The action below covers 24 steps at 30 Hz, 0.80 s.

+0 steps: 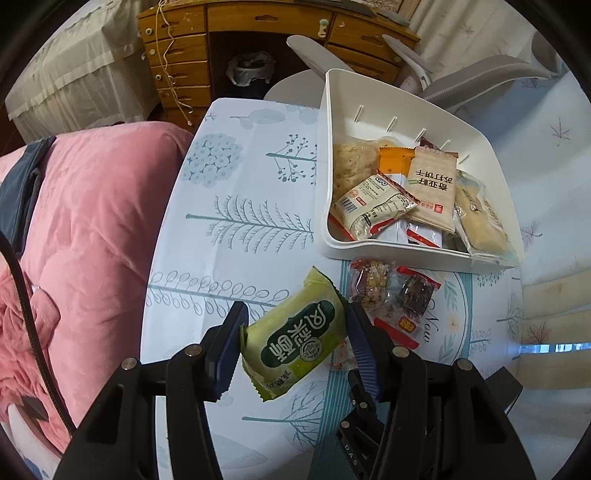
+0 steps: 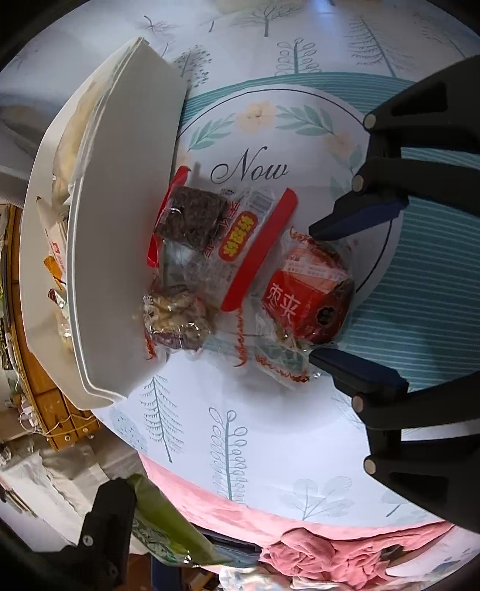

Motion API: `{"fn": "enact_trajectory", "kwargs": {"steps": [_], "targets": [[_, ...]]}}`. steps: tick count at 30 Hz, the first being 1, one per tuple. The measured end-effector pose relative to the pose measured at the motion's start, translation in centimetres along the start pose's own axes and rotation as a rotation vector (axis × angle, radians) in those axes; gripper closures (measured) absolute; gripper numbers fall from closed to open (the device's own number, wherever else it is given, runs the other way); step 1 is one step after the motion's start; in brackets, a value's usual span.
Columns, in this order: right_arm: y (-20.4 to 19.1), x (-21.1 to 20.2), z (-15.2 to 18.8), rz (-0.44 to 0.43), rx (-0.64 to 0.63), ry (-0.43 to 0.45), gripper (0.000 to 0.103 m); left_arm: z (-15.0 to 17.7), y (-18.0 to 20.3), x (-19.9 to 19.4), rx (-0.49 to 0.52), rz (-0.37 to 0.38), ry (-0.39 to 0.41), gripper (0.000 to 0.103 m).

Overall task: Organize snacks
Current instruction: 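Carry the red candy and green packet over the white basket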

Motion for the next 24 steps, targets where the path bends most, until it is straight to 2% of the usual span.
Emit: {"fn": "enact_trajectory", "kwargs": {"steps": [4, 13, 18, 24], "targets": [[0.1, -0.1, -0.5, -0.017, 0.036, -0.036, 0.048, -0.3, -0.2, -0.2, 0.017, -0.001, 0.007, 0.050], [1.0, -1.8, -2.0, -0.166, 0.164, -0.086, 0.049, -1.9, 0.3, -0.9, 0.060, 0.018, 0.055, 0.050], [0.7, -3.9, -3.3, -0.221, 0.151, -0.051, 0.049, -3.4, 0.9, -1.7, 0.092, 0.056, 0.093, 0.050], [1.0, -7.2, -5.9, -0.276, 0.115, 0.051, 0.049, -5.0, 2.3, -2.8, 0.166, 0.088, 0.159, 0.050]]}}
Point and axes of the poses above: each gripper's, at about its wrist camera, not at the fingertips, and x roughly the way its jaws point, y to its right, z to its underside, the point moved 1 cm from there along x, roughly the way its jaws point, and after that the axes turned 3 degrees about x, right-handed, at the moved point
